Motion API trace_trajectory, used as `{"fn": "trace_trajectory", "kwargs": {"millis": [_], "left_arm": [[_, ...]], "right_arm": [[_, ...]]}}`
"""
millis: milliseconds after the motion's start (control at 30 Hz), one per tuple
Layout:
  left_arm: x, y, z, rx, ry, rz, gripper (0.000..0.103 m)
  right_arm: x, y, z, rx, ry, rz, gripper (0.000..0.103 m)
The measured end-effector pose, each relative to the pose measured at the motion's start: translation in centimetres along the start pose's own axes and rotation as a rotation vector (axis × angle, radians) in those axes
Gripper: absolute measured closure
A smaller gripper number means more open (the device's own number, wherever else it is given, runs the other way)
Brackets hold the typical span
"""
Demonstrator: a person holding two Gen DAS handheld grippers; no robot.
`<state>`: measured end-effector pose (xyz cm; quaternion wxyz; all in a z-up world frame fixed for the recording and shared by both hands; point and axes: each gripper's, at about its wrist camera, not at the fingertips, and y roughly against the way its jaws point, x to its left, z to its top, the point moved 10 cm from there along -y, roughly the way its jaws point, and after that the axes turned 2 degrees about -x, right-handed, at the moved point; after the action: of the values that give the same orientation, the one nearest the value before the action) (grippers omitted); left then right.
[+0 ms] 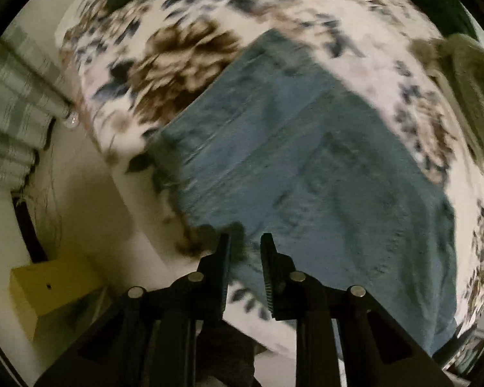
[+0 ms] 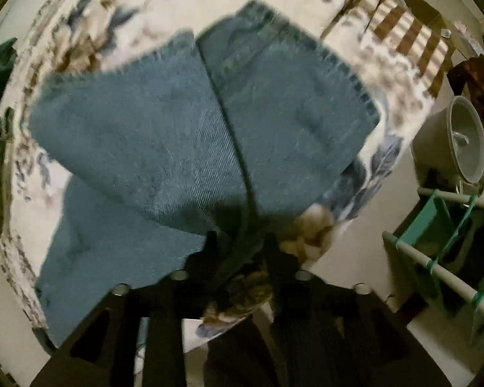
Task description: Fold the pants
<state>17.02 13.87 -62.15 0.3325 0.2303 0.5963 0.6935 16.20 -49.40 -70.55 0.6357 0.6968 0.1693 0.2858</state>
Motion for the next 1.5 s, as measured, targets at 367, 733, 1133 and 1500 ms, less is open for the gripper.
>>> {"fn": "trace_trajectory", "kwargs": {"millis": [367, 733, 1133, 1500], "left_arm": [[-11.8, -0.3, -1.8, 0.004, -0.287, -0.036, 0.023], [-9.5, -2.3, -3.9, 0.084, -0.304, 0.041, 0.023], [-1.0, -3.2, -3.7, 0.116, -0.118, 0.071, 0.023], [3.1, -5.4, -1.4, 0.073, 0.137, -0.054, 0.081]], "right_arm": [[0.7, 0.3, 9.7, -0.076, -0.152, 0.323, 0.036], [-7.8, 3.8, 10.1, -0.288, -0.336, 0.275, 0.099], [-8.8, 2.4, 5.7, -0.238, -0.496, 0.412, 0.061], [-5.9, 1.4, 4.5, -0.259, -0.418, 0.125, 0.103]]}}
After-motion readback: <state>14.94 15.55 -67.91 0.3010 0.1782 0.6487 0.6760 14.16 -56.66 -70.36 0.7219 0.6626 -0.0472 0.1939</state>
